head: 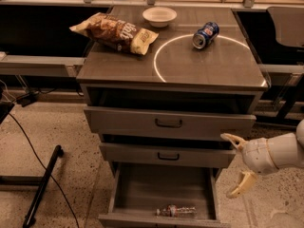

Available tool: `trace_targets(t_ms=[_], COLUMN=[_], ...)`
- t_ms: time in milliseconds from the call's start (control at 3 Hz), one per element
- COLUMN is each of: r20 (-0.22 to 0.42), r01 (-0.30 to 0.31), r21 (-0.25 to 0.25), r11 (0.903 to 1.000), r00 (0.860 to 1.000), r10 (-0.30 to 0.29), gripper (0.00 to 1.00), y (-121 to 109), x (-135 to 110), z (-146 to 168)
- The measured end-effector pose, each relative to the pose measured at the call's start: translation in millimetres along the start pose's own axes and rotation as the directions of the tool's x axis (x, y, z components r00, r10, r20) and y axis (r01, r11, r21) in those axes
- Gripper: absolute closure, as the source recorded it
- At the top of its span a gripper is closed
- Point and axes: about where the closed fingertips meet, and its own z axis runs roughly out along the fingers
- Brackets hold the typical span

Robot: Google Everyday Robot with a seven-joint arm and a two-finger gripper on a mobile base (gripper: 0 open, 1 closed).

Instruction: Pick water bottle from bottom drawer and place on counter

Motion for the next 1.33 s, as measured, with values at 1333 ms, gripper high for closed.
trace_targets(t_ms=[1333], r20=[-0.152], r01=[0.173], r21=[0.069], r11=[0.9825], r00=[0.975], r10=[-0.160], gripper=[0.00], y=[-9], x=[128], z=[100])
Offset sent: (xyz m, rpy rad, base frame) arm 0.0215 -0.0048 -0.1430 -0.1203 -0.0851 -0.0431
